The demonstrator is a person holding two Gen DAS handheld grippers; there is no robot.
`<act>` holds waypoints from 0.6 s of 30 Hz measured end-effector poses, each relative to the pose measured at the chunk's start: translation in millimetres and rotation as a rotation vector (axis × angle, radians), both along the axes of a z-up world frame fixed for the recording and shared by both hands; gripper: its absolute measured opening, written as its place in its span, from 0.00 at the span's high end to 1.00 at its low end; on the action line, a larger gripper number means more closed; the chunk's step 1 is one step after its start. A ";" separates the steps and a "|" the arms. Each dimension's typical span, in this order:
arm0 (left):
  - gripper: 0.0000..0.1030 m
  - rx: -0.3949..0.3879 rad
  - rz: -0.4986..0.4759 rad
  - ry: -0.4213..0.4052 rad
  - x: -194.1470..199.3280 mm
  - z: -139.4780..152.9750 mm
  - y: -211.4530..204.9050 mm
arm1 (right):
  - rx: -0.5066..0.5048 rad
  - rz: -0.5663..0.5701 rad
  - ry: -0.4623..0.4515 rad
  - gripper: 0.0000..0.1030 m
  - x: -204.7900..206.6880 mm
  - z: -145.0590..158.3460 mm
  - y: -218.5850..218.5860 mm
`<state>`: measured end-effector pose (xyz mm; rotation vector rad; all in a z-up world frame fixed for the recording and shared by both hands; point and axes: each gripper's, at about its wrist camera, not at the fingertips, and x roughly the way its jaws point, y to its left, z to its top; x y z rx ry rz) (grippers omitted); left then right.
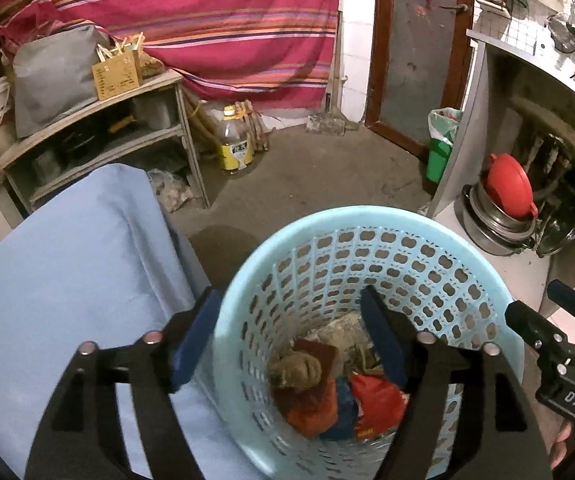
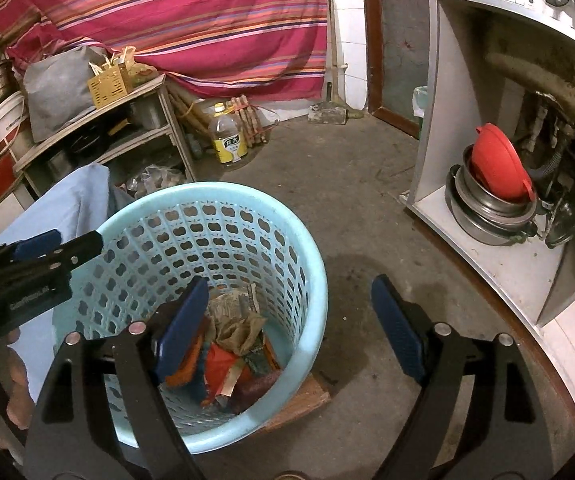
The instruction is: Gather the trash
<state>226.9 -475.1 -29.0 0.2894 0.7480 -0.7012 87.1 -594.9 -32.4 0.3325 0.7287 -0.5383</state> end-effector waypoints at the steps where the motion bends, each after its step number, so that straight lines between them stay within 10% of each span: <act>1: 0.28 -0.006 -0.001 0.001 -0.8 2.3 2.7 | -0.001 0.004 0.001 0.20 0.9 0.1 0.6; 18: 0.12 -0.086 0.146 -0.138 -57.0 44.4 170.7 | -0.025 0.219 -0.064 0.04 25.2 24.5 107.6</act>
